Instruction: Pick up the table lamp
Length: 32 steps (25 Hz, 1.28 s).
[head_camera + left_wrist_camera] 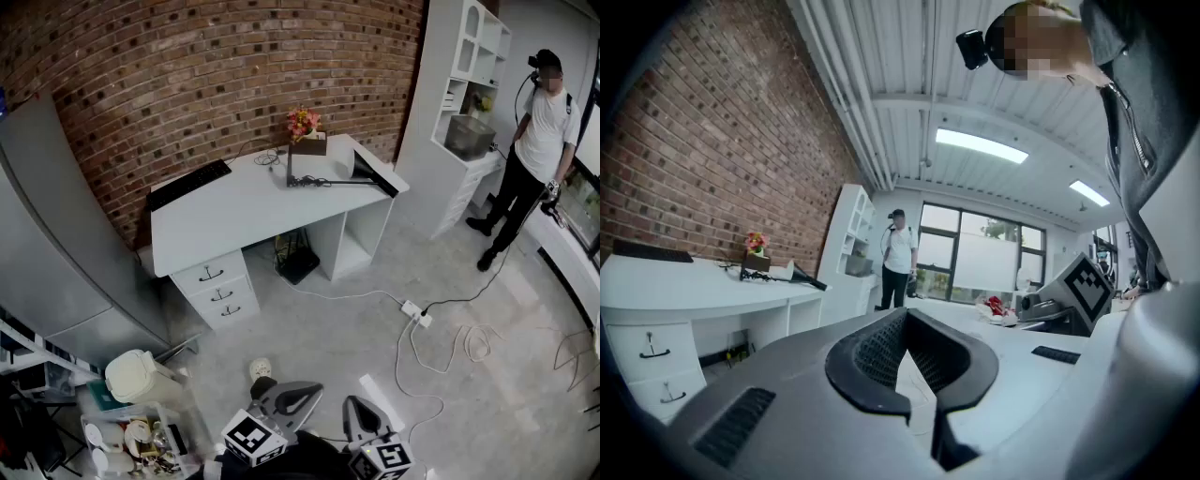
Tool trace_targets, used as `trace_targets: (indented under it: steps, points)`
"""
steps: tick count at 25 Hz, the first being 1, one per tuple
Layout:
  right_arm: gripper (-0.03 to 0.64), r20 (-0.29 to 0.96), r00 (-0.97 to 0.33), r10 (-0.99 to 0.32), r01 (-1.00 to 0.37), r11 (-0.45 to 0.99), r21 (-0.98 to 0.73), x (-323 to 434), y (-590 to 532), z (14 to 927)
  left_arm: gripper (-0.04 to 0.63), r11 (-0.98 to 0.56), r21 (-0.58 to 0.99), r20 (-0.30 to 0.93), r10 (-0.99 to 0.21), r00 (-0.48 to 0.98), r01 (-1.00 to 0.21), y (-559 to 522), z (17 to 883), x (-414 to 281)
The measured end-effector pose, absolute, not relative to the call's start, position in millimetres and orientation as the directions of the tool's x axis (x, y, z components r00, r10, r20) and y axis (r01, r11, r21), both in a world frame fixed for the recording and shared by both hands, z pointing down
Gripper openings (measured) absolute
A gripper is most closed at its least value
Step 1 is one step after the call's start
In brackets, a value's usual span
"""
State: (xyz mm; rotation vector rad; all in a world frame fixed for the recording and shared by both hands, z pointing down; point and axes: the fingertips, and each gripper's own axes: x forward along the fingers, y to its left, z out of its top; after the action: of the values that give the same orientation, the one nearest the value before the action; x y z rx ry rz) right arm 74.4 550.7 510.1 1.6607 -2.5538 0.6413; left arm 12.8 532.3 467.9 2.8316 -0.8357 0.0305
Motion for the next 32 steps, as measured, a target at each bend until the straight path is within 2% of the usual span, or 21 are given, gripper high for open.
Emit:
trace_targets:
  steps: [5,14,21,32]
  points:
    - [0.012,0.220,-0.427,-0.877,-0.881,0.349,-0.320,71,557,503,0.005,-0.817,0.198,0.103,-0.532,0.840,-0.541,543,474,9]
    - [0.012,0.216,-0.406,-0.888,-0.887,0.326,-0.328,68,543,500,0.005,-0.808,0.189,0.089,-0.552,0.829,-0.558,543,464,2]
    - [0.014,0.139,-0.339,-0.931,-0.902,0.279,-0.330,63,516,477,0.005,-0.764,0.203,0.139,-0.597,0.790,-0.613,514,477,-21]
    - [0.014,0.154,-0.286,-0.946,-0.919,0.225,-0.324,73,465,478,0.005,-0.764,0.199,0.138,-0.598,0.789,-0.614,453,482,-14]
